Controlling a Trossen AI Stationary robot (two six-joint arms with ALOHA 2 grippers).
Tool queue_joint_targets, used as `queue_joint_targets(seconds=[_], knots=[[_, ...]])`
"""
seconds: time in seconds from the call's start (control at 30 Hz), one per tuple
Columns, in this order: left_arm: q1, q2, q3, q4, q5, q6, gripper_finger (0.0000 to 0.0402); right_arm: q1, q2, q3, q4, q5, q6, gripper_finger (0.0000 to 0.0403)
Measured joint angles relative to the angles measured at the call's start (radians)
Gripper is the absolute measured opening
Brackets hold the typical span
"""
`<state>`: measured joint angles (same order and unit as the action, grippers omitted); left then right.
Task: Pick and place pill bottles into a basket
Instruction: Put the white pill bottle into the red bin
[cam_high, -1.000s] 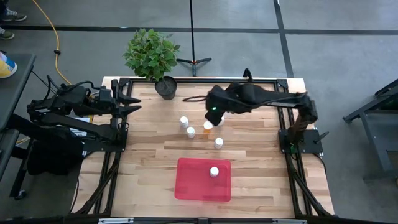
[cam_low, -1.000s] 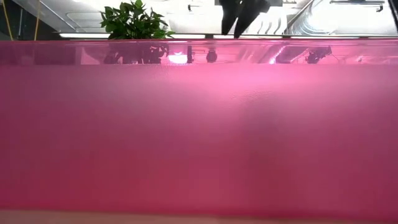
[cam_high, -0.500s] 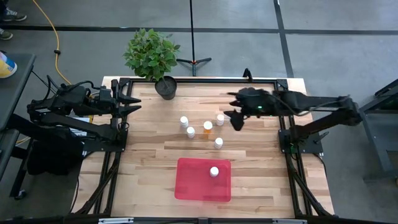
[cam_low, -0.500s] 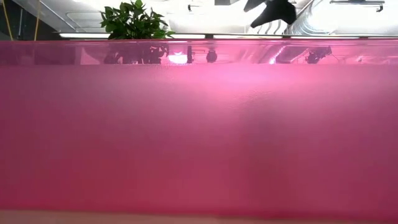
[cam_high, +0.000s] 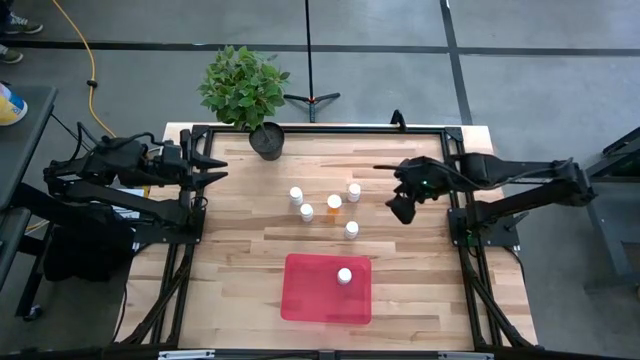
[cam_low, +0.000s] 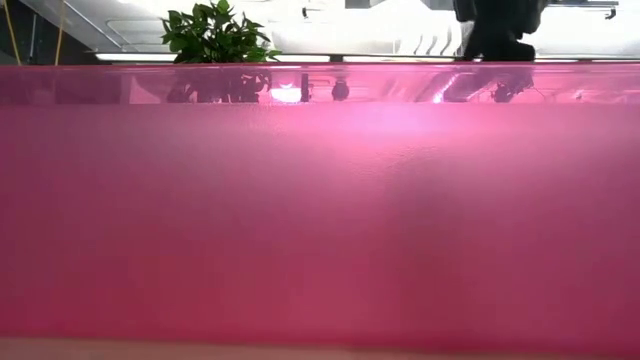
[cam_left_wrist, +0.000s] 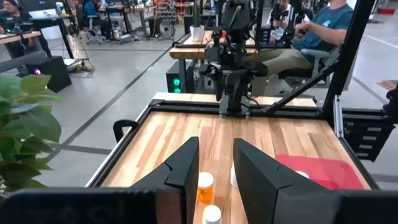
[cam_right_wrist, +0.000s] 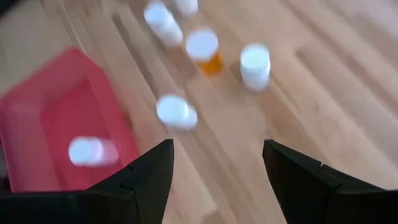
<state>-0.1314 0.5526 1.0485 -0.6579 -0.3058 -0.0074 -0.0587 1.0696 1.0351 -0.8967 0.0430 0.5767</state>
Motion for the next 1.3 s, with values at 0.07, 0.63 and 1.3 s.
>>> queue_joint_targets(seconds=[0.07, 0.63, 1.3], knots=[[0.000, 0.000, 0.000, -0.002, 0.000, 0.000, 0.0134, -0.012, 0.008, 0.000, -0.032, -0.026, -0.005, 0.0238], [0.000, 0.000, 0.000, 0.002, 0.000, 0.000, 0.0133, 0.007, 0.155, 0.001, -0.094, -0.206, -0.110, 0.0238], [0.000, 0.000, 0.000, 0.002, 0.000, 0.001, 0.0133, 0.050, 0.390, 0.199, -0.154, -0.142, -0.309, 0.0238]])
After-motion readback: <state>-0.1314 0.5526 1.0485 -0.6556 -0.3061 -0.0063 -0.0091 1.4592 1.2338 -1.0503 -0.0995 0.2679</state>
